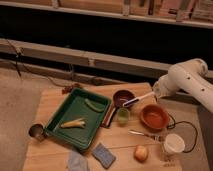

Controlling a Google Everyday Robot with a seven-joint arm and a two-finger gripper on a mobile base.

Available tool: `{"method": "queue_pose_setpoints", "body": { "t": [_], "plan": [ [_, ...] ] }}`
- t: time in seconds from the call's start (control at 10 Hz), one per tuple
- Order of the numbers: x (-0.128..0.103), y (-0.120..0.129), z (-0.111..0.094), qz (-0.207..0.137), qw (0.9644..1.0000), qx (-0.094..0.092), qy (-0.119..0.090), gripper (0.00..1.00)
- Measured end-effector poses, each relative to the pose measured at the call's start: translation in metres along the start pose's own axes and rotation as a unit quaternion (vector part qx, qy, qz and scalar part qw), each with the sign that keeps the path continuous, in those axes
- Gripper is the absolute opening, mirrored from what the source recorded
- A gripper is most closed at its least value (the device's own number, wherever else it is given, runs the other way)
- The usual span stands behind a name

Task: Place towel in red bowl

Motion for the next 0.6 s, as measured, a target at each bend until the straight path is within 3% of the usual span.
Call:
{"method": "queue_pose_setpoints", "body": {
  "t": [0.3, 0.6],
  "plan": [
    [0.005, -0.007, 0.017, 0.001, 0.9999, 0.001, -0.017, 0.0],
    [0.004, -0.029, 0.03, -0.007, 0.9998, -0.006, -0.017, 0.0]
  ]
}}
